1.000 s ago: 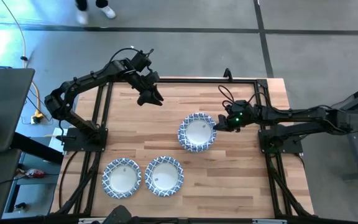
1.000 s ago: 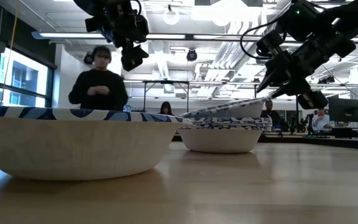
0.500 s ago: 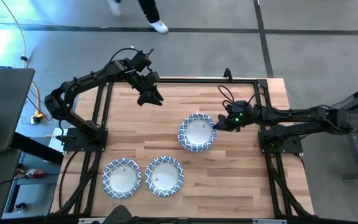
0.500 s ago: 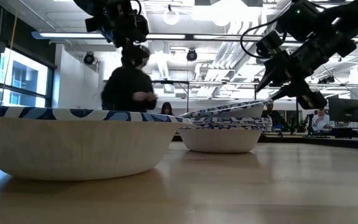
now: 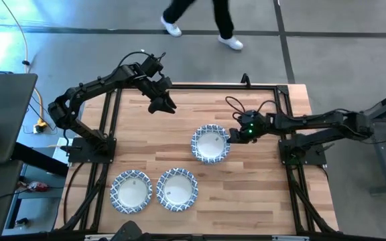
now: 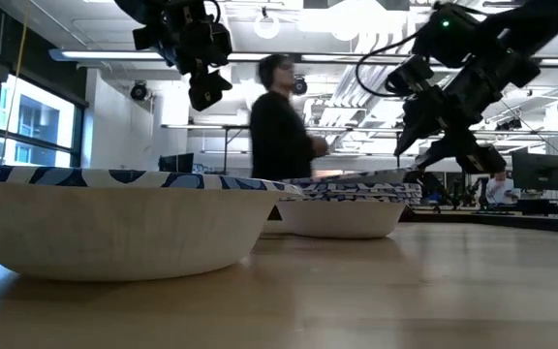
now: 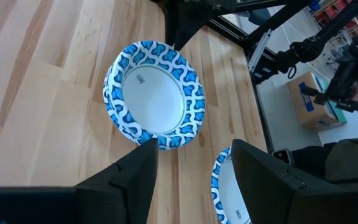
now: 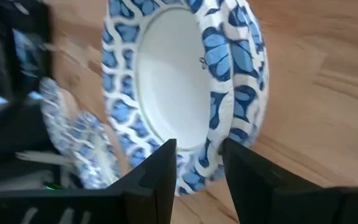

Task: Nest bowls inside each other
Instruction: Stack the white patterned bowl on top of the other white patterned bowl

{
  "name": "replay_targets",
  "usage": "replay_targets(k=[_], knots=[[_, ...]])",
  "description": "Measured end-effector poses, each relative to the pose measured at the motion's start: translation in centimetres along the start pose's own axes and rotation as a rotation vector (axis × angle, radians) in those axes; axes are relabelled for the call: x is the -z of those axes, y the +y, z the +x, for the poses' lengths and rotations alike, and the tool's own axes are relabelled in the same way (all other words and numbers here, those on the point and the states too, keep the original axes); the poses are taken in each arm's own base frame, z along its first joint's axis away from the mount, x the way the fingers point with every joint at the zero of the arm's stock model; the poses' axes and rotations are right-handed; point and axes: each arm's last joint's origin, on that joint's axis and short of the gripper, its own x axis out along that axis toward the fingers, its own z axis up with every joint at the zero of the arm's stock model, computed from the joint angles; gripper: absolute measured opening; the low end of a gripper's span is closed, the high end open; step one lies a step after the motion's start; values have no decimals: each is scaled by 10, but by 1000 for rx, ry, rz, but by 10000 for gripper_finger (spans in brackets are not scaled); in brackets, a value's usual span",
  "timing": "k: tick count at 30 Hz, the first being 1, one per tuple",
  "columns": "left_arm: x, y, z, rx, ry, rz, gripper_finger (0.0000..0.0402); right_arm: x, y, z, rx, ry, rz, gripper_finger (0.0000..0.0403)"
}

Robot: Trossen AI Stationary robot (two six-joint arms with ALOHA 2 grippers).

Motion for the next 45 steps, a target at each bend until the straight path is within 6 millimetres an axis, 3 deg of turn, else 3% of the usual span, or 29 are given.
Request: replay_targets(k=[8, 14, 23, 34, 45], knots=[[0, 0, 0, 0, 0, -1, 193, -7, 18, -12, 166, 74, -197, 122], [0, 0, 0, 0, 0, -1, 193, -16, 42, -30, 217, 18, -485, 122], [2, -6, 6, 19, 32, -21, 193, -19, 63, -37, 128, 0, -759, 122], [17, -29, 28, 4, 233, -39, 193, 6, 72, -30, 18, 126, -1110, 122], [20, -46, 44, 25, 299, -45, 193, 4, 101, -31, -268, -17, -1048, 122]])
